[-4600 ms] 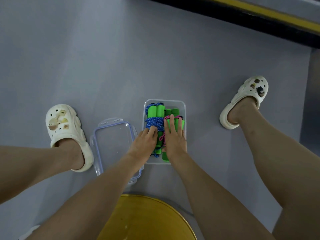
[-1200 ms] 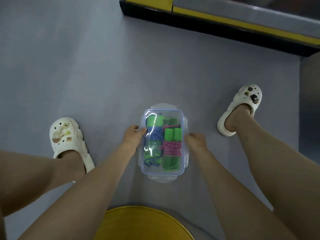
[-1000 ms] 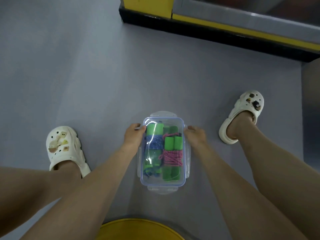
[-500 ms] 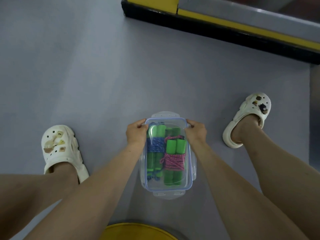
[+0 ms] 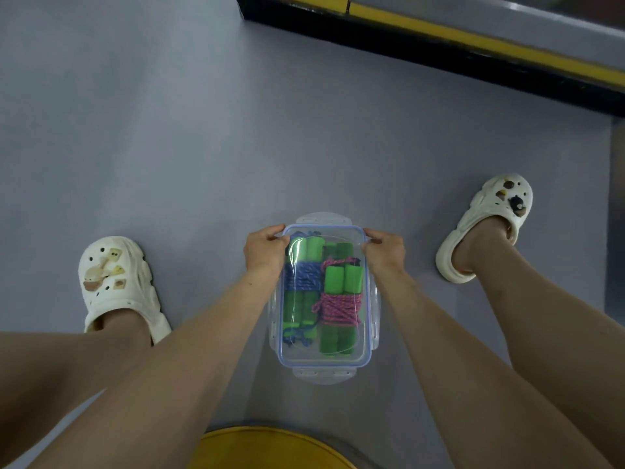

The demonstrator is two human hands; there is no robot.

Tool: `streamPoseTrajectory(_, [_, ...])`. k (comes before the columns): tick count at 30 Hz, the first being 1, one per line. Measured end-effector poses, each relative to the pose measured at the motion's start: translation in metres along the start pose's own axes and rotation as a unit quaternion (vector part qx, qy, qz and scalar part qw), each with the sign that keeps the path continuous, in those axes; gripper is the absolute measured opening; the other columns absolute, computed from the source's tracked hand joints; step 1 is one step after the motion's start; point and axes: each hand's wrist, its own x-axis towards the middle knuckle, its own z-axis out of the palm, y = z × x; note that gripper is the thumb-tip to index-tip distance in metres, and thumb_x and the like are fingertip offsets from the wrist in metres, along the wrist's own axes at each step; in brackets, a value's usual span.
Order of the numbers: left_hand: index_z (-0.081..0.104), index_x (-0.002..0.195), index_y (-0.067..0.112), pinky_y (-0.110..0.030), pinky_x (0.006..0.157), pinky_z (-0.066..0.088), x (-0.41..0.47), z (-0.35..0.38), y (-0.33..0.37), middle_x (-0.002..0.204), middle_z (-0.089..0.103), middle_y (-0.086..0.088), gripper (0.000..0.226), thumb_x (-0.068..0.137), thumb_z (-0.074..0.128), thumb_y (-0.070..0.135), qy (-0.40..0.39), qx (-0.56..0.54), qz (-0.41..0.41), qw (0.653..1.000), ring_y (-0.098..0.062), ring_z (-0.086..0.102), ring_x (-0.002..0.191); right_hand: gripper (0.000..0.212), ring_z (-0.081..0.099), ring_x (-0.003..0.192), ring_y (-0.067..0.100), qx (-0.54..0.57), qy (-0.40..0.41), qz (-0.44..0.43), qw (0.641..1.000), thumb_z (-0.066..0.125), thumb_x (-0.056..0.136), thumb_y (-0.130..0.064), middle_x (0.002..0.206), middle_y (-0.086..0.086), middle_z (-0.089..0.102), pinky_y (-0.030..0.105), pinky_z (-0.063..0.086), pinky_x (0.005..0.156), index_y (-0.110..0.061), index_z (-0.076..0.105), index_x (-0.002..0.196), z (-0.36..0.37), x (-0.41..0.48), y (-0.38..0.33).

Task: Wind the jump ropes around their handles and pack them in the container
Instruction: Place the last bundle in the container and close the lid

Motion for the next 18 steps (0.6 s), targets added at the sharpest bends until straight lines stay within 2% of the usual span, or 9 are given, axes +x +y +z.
streamPoseTrajectory(2, [0.071, 0.111, 0.009, -0.025, 0.083, 0.050, 0.002, -0.001, 0.000, 0.101, 0.071, -0.006, 0.032, 0.081, 0.067, -0.001, -0.006, 0.000, -0.007, 1.000, -0.017, 0.062, 0.084, 0.046, 0.057, 0.082, 0.012, -0.008, 0.002, -0.006, 1.000, 0.049, 0.087, 0.006, 0.099, 0.004, 0.063, 0.014, 0.046, 0.078, -0.013, 0.059, 0.127, 0.003, 0.003, 0.003])
streamPoseTrajectory(5, [0.072, 0.107, 0.007, -0.026, 0.085, 0.051, 0.003, -0.003, 0.000, 0.101, 0.071, -0.011, 0.030, 0.079, 0.067, -0.003, -0.011, 0.004, -0.005, 1.000, -0.018, 0.062, 0.085, 0.039, 0.057, 0.081, 0.010, 0.002, 0.002, -0.010, 1.000, 0.053, 0.090, 0.004, 0.116, 0.006, 0.065, 0.007, 0.042, 0.067, -0.012, 0.062, 0.124, 0.005, 0.002, 0.005])
streamPoseTrajectory(7, [0.073, 0.107, 0.006, -0.022, 0.076, 0.049, 0.003, -0.004, 0.002, 0.096, 0.070, -0.009, 0.029, 0.080, 0.068, -0.003, -0.013, 0.023, 0.004, 1.000, -0.017, 0.061, 0.082, 0.037, 0.060, 0.087, 0.012, -0.009, -0.002, -0.013, 1.000, 0.055, 0.089, 0.001, 0.118, 0.006, 0.065, 0.010, 0.045, 0.072, -0.012, 0.063, 0.123, 0.005, 0.001, 0.004])
streamPoseTrajectory(9, [0.073, 0.106, 0.006, -0.018, 0.068, 0.047, 0.002, -0.005, 0.005, 0.094, 0.069, -0.009, 0.028, 0.080, 0.068, -0.004, -0.020, 0.040, 0.014, 0.999, -0.017, 0.060, 0.080, 0.045, 0.061, 0.102, 0.021, -0.080, -0.004, -0.062, 0.995, 0.053, 0.086, 0.004, 0.124, 0.008, 0.063, 0.024, 0.048, 0.089, -0.016, 0.061, 0.126, 0.005, 0.002, 0.002])
streamPoseTrajectory(10, [0.073, 0.106, 0.005, -0.017, 0.068, 0.046, 0.002, -0.005, 0.007, 0.095, 0.069, -0.010, 0.028, 0.080, 0.068, -0.004, -0.022, 0.046, 0.016, 0.999, -0.017, 0.059, 0.080, 0.053, 0.055, 0.115, 0.027, -0.158, -0.011, -0.115, 0.981, 0.052, 0.084, 0.006, 0.131, 0.010, 0.057, 0.031, 0.043, 0.098, -0.018, 0.058, 0.130, 0.005, 0.001, -0.001])
streamPoseTrajectory(12, [0.073, 0.106, 0.006, -0.021, 0.074, 0.047, 0.002, -0.006, 0.008, 0.096, 0.069, -0.009, 0.028, 0.080, 0.068, -0.003, -0.022, 0.053, 0.015, 0.998, -0.017, 0.060, 0.081, 0.065, 0.031, 0.136, 0.031, -0.341, -0.049, -0.250, 0.905, 0.051, 0.085, 0.009, 0.151, 0.012, 0.032, 0.038, 0.028, 0.110, -0.020, 0.041, 0.143, 0.008, -0.007, -0.005])
streamPoseTrajectory(13, [0.073, 0.105, 0.006, -0.021, 0.076, 0.046, 0.003, -0.006, 0.009, 0.096, 0.069, -0.008, 0.028, 0.080, 0.068, -0.003, -0.022, 0.056, 0.013, 0.998, -0.017, 0.060, 0.082, 0.069, 0.019, 0.142, 0.028, -0.390, -0.078, -0.300, 0.867, 0.048, 0.088, 0.008, 0.157, 0.009, 0.017, 0.039, 0.020, 0.114, -0.019, 0.030, 0.148, 0.009, -0.011, -0.004])
streamPoseTrajectory(14, [0.073, 0.105, 0.007, -0.021, 0.078, 0.046, 0.003, -0.005, 0.009, 0.096, 0.069, -0.007, 0.027, 0.080, 0.068, -0.003, -0.022, 0.059, 0.011, 0.998, -0.016, 0.060, 0.082, 0.071, 0.009, 0.145, 0.024, -0.408, -0.107, -0.324, 0.847, 0.046, 0.090, 0.008, 0.160, 0.007, 0.006, 0.039, 0.013, 0.117, -0.018, 0.020, 0.151, 0.011, -0.015, -0.004])
streamPoseTrajectory(18, [0.073, 0.102, 0.009, -0.019, 0.074, 0.045, 0.004, -0.005, 0.012, 0.094, 0.067, -0.004, 0.025, 0.081, 0.067, -0.002, -0.020, 0.071, 0.010, 0.997, -0.014, 0.059, 0.080, 0.079, -0.005, 0.147, 0.018, -0.391, -0.153, -0.297, 0.858, 0.051, 0.089, -0.004, 0.160, 0.006, -0.002, 0.043, 0.000, 0.119, -0.013, 0.005, 0.152, 0.014, -0.019, -0.002])
